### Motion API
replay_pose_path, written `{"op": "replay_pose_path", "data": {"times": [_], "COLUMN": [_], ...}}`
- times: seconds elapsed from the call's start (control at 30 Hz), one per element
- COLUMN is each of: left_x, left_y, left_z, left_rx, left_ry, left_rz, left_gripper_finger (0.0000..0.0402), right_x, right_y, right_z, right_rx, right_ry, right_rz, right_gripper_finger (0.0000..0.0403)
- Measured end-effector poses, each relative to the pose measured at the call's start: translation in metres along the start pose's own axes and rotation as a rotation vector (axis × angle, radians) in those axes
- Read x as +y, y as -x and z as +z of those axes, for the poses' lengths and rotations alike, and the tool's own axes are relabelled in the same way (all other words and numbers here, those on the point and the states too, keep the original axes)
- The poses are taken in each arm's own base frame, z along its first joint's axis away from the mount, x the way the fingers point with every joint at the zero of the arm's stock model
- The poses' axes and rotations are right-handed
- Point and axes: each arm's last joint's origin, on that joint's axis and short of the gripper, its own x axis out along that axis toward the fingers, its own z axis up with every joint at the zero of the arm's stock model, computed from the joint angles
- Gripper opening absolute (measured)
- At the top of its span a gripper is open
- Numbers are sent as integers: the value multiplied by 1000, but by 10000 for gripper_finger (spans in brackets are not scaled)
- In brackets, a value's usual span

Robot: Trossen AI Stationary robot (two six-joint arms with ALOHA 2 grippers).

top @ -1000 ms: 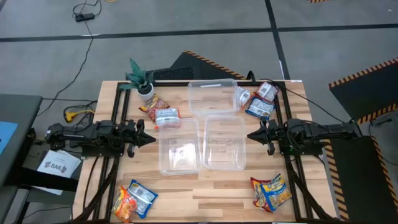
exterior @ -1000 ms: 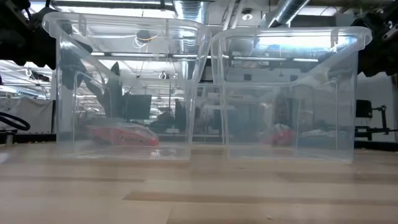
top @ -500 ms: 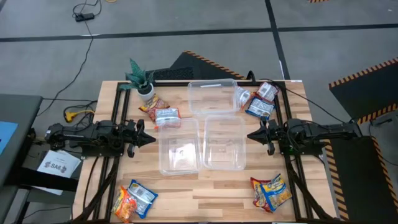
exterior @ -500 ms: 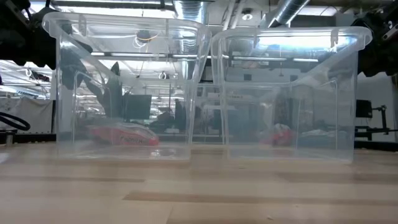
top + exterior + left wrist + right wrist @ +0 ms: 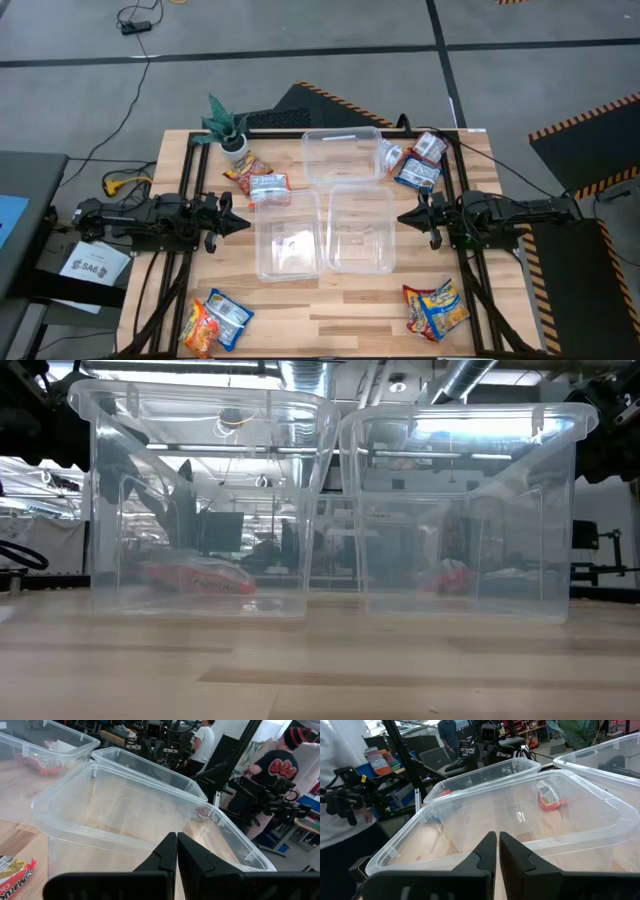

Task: Sort Maruchan noodles

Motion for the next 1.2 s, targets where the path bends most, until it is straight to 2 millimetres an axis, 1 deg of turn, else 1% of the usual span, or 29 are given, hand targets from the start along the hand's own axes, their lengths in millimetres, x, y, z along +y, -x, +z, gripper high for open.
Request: {"op": "replay_pose_path", "data": {"times": [0.2,0.27,0.3,0.37,0.47,0.53,0.6,0.7,0.73,0.8,0.87,0.9,1.0,1.1,1.2], "left_x": [0,0,0,-1,-1,0,1,-1,-2,-5,-12,-15,-16,-10,6], "left_y": [0,0,0,1,7,13,18,23,23,19,13,9,-7,-15,-21], "left_z": [0,3,6,15,31,40,47,54,55,64,81,90,108,119,116], "left_rx": [-6,-43,-81,-211,-487,-682,-819,-897,-900,-842,-772,-725,-462,-178,49], "left_ry": [0,20,64,227,487,610,671,643,632,595,553,527,433,403,423], "left_rz": [3,25,40,74,149,209,257,275,282,291,296,326,483,699,890], "left_gripper_finger": [0,0,0,0,0,0,0,0,0,0,0,0,12,49,102], "right_x": [0,0,0,0,0,0,0,0,0,0,0,0,0,0,0], "right_y": [0,0,0,0,0,0,0,0,0,0,0,0,0,0,0], "right_z": [0,0,0,0,0,0,0,0,0,0,0,0,0,0,0], "right_rx": [0,0,0,0,0,-1,0,0,0,0,0,0,0,0,0], "right_ry": [0,0,0,0,0,0,0,0,0,0,0,0,0,0,0], "right_rz": [0,0,0,0,0,0,0,0,0,1,0,0,0,0,0], "right_gripper_finger": [45,45,45,45,45,45,45,45,45,45,45,45,45,45,45]}}
